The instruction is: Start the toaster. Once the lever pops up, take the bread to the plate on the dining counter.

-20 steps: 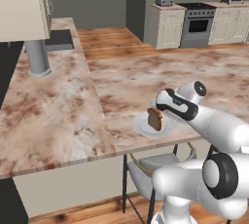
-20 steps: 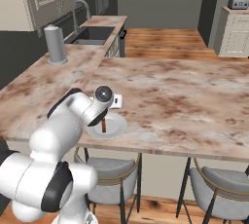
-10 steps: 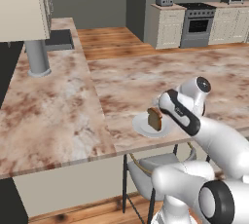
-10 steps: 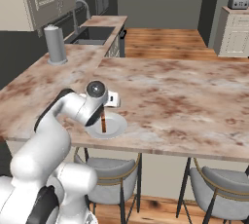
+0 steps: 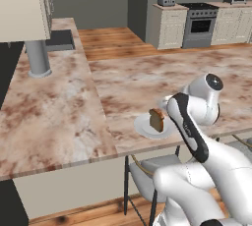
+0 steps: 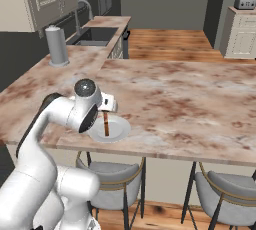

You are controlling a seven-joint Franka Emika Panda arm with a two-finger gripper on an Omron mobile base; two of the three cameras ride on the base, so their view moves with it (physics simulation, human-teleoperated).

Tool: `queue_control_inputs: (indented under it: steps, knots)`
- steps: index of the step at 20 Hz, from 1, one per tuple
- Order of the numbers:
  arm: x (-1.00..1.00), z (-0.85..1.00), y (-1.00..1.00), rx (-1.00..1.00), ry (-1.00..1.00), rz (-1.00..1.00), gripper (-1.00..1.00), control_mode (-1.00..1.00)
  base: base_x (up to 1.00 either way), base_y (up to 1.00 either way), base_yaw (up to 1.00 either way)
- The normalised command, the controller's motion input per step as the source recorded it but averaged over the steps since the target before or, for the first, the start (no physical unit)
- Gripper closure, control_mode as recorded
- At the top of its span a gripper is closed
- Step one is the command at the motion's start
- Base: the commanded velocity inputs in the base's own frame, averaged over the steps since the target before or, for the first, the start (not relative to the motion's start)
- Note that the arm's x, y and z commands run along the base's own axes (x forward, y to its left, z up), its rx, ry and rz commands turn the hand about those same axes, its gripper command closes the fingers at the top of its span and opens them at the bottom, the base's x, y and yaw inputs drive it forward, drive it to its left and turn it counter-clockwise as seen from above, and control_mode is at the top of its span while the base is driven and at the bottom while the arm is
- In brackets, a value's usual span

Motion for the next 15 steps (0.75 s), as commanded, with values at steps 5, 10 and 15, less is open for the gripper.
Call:
queue_control_inputs:
  steps: [5, 10, 15]
  knots:
    - [-0.68, 0.44, 0.00, 0.00, 0.05, -0.01, -1.00, -1.00, 0.00, 0.00, 0.00]
    - [-0.60, 0.46, 0.00, -0.02, 0.03, -0.03, -1.00, -1.00, 0.00, 0.00, 0.00]
    - [-0.66, 0.44, 0.00, -0.02, 0.03, -0.08, -1.00, -1.00, 0.00, 0.00, 0.00]
